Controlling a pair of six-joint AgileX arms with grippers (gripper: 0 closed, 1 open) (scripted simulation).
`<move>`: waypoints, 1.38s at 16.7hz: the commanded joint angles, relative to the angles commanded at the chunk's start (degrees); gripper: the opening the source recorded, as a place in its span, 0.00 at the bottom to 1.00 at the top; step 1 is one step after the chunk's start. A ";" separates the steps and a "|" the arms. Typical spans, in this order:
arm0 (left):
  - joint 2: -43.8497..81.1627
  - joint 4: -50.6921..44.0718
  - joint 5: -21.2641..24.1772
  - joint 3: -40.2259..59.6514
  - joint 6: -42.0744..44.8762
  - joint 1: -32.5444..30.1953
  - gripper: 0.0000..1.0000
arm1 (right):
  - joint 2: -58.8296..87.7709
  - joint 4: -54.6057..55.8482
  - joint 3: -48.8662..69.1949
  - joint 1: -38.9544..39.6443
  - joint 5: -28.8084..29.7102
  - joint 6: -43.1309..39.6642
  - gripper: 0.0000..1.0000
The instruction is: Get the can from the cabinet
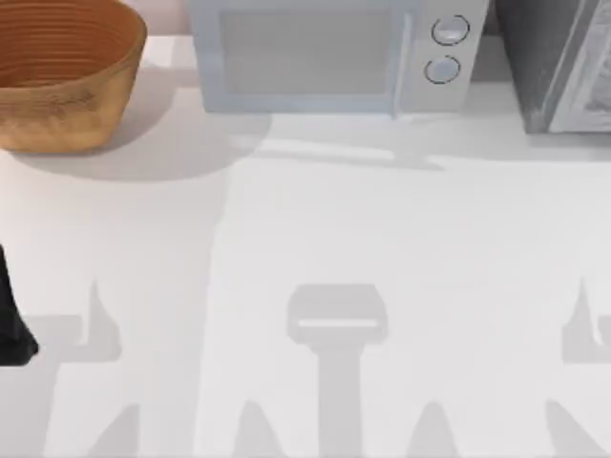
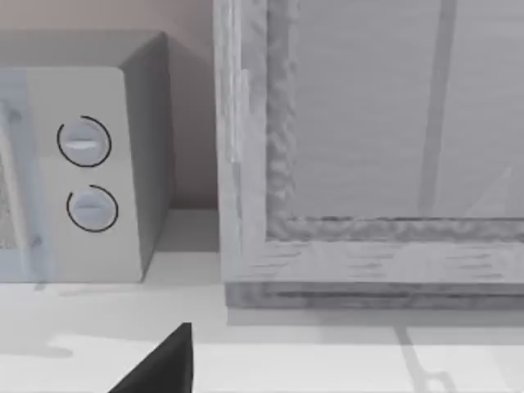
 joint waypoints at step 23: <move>0.00 0.00 0.00 0.00 0.00 0.00 1.00 | 68.83 -21.40 92.08 9.60 10.27 0.90 1.00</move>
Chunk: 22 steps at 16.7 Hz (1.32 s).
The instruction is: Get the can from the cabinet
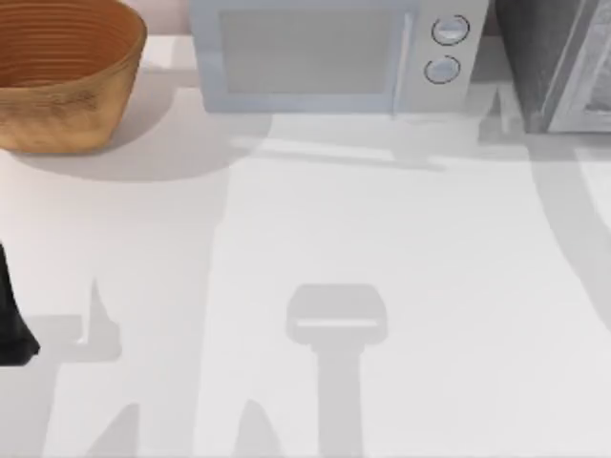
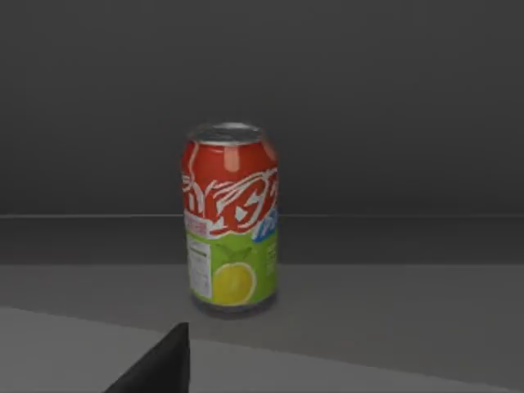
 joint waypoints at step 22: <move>0.00 0.00 0.00 0.00 0.00 0.00 1.00 | 16.24 7.15 7.55 5.29 5.86 -0.22 1.00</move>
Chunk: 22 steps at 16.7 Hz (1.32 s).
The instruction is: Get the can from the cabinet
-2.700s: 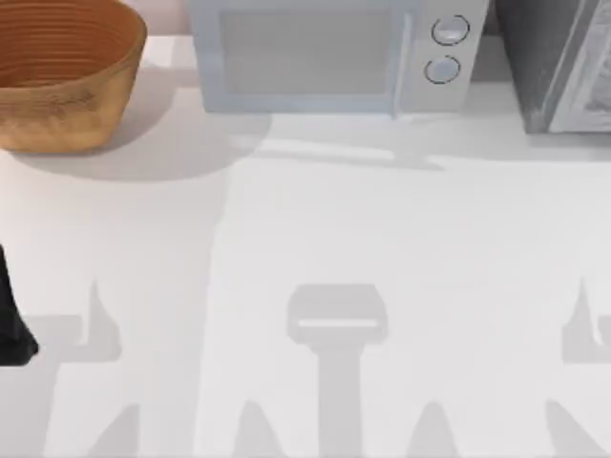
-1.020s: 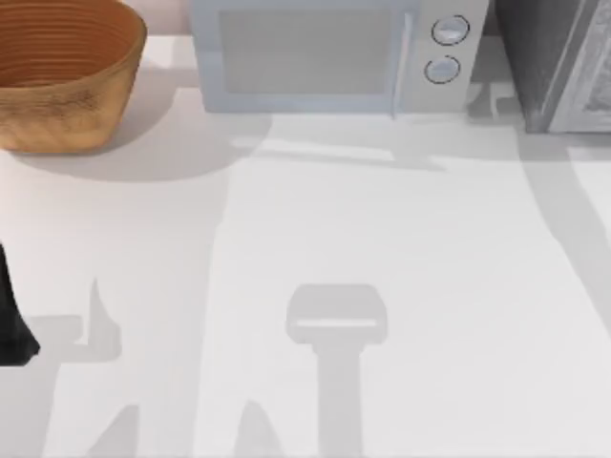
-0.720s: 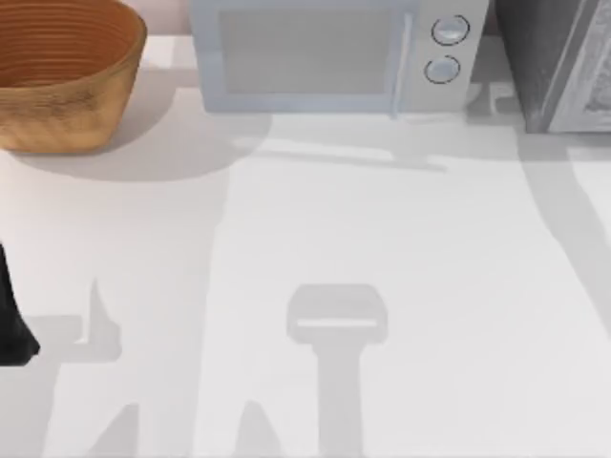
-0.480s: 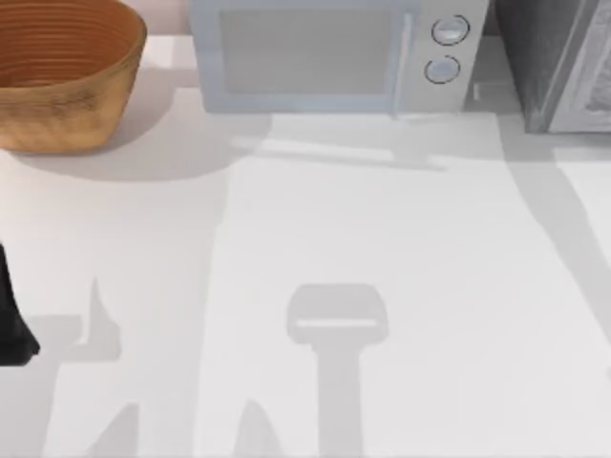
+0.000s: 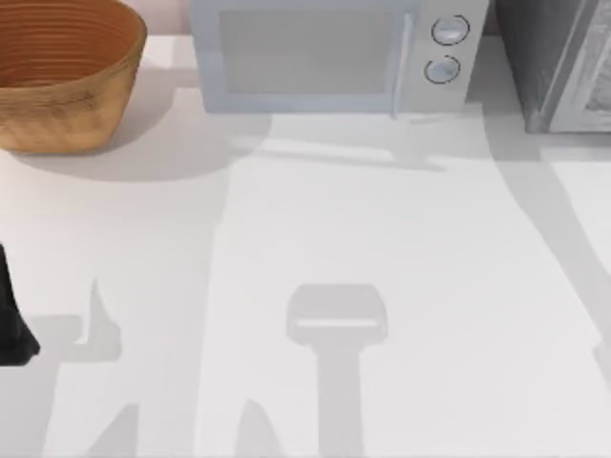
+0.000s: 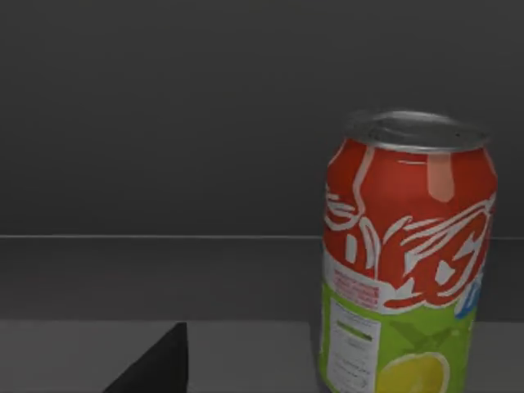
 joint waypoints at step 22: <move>0.00 0.00 0.00 0.00 0.00 0.00 1.00 | 11.88 -0.10 12.02 -2.43 -2.25 0.01 0.10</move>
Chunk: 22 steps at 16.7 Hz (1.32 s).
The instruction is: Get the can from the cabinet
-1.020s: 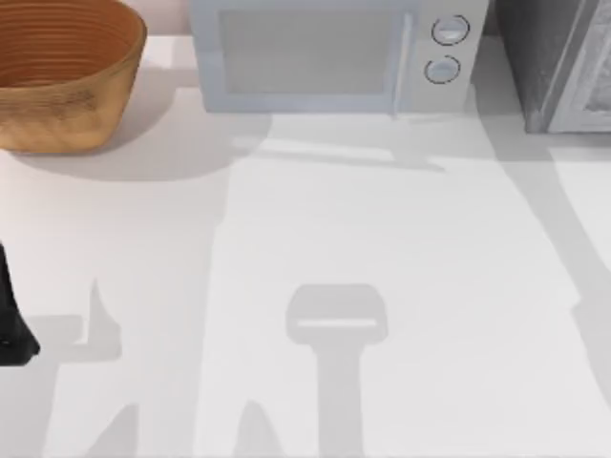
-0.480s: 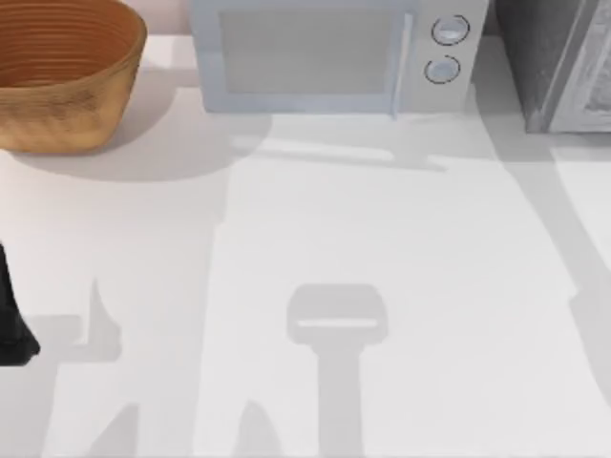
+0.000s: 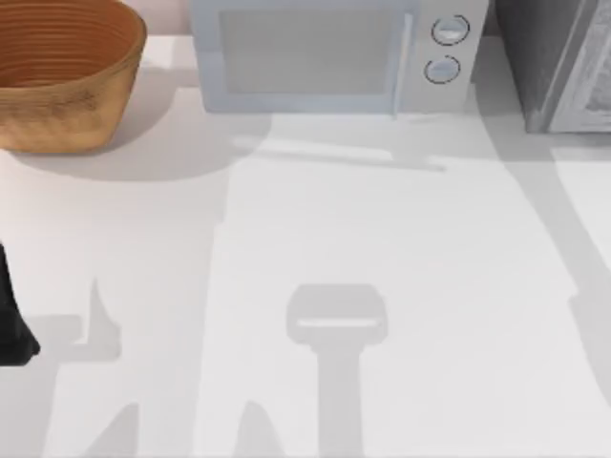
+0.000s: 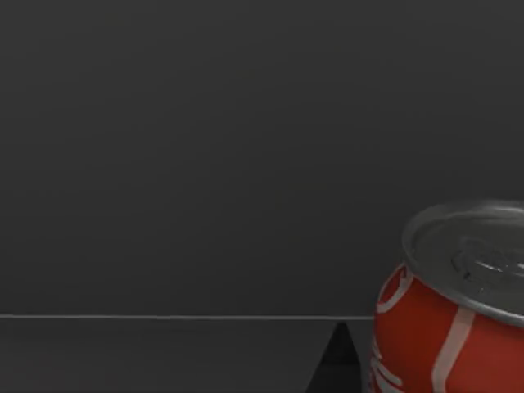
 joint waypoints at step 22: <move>0.00 0.00 0.00 0.00 0.00 0.00 1.00 | -24.07 -20.24 -3.82 13.15 12.68 -0.04 0.00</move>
